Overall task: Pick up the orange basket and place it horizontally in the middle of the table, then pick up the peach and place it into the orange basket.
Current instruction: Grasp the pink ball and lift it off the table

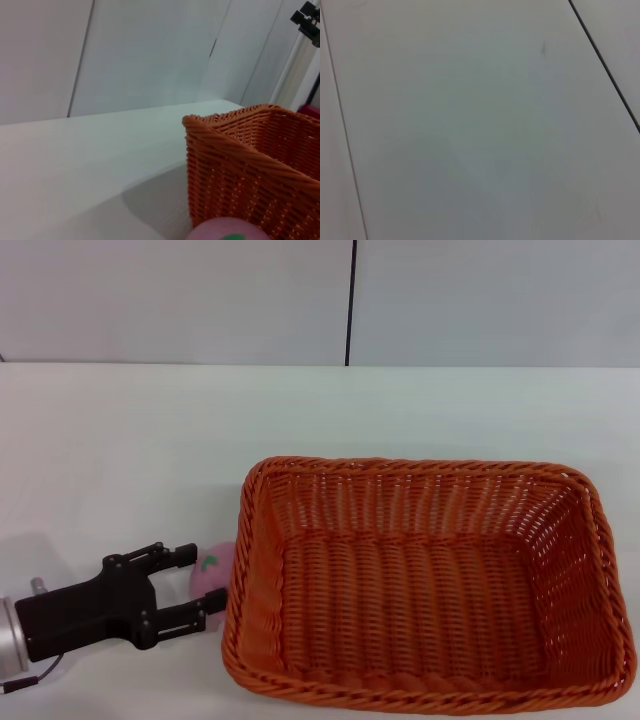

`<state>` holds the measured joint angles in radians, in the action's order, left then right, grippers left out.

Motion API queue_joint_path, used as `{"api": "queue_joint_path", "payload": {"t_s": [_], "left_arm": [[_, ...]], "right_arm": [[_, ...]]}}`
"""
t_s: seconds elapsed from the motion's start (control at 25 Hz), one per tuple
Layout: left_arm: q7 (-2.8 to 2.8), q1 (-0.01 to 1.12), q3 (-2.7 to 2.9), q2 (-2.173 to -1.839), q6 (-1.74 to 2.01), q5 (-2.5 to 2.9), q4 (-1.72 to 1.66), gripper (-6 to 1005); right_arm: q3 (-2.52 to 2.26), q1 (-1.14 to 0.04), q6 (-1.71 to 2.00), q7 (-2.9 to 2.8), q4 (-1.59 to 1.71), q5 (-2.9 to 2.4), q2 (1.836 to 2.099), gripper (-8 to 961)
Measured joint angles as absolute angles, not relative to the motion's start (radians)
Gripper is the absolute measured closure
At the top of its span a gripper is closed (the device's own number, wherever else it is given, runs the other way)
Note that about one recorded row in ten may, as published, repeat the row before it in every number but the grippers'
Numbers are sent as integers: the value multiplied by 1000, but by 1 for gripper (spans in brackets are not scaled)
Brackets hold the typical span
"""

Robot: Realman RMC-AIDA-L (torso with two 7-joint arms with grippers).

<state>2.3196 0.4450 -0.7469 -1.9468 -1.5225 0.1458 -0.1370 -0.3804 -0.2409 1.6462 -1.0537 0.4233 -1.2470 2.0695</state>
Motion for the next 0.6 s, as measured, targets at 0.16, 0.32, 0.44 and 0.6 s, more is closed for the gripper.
{"api": "queue_joint_path", "payload": {"t_s": [0.16, 0.32, 0.44, 0.6], "left_arm": [[2321, 457, -736, -1954, -1496, 146, -136, 182], [2322, 460, -735, -1959, -1480, 146, -134, 381], [2323, 461, -735, -1958, -1487, 143, -134, 460], [2330, 458, -745, -1953, -1504, 137, -133, 565]], "right_arm": [[-380, -241, 1648, -1054, 423, -1247, 2069, 456], [-380, -241, 1649, -1054, 423, -1247, 2068, 456], [-379, -241, 1649, -1054, 423, -1247, 2068, 456], [-379, -241, 1649, -1054, 423, -1247, 2068, 456]]}}
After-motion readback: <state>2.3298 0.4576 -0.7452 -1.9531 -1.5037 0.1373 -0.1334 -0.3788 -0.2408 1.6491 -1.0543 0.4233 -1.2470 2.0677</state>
